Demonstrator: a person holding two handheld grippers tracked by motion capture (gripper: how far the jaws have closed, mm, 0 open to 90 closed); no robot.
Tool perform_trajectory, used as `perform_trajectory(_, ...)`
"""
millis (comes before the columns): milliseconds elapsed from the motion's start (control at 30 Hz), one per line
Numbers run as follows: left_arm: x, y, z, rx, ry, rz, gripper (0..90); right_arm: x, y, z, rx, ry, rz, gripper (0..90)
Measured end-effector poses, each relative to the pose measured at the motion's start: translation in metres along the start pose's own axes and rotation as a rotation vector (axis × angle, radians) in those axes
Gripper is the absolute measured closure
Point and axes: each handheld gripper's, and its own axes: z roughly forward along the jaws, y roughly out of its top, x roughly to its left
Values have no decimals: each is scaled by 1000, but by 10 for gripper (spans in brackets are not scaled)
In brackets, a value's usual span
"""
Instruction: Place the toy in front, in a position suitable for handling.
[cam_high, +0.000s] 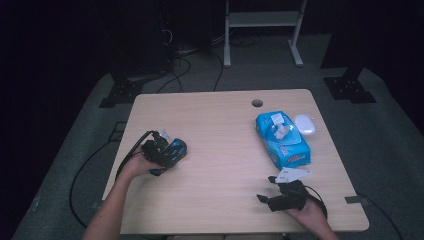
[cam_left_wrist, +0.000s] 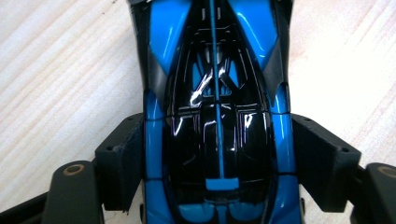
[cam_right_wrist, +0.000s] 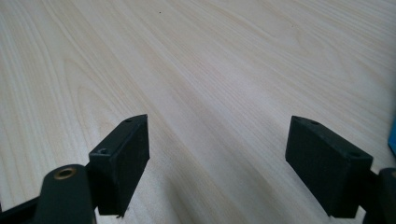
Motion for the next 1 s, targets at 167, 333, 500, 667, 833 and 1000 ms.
perform_trajectory(167, 1, 0, -1, -17, -1, 3, 261, -1, -1, 1, 5, 5, 10, 208)
perform_trajectory(333, 1, -1, -4, -24, 7, 0, 276, -1, -1, 1, 1, 3, 8, 208)
perform_trajectory(500, -2, 0, -4, -28, 24, 14, 275, 0, 0, 1, 2, 2, 2, 208)
perform_trajectory(667, -2, -1, -5, -36, 20, 11, 276, 0, 0, 0, -1, 2, 1, 208)
perform_trajectory(833, 1, -4, -7, -57, 16, -4, 276, -1, 0, 1, 1, 3, 4, 208)
perform_trajectory(1000, 2, -4, -16, -84, 21, -2, 276, -1, 0, 1, 1, 1, 5, 208)
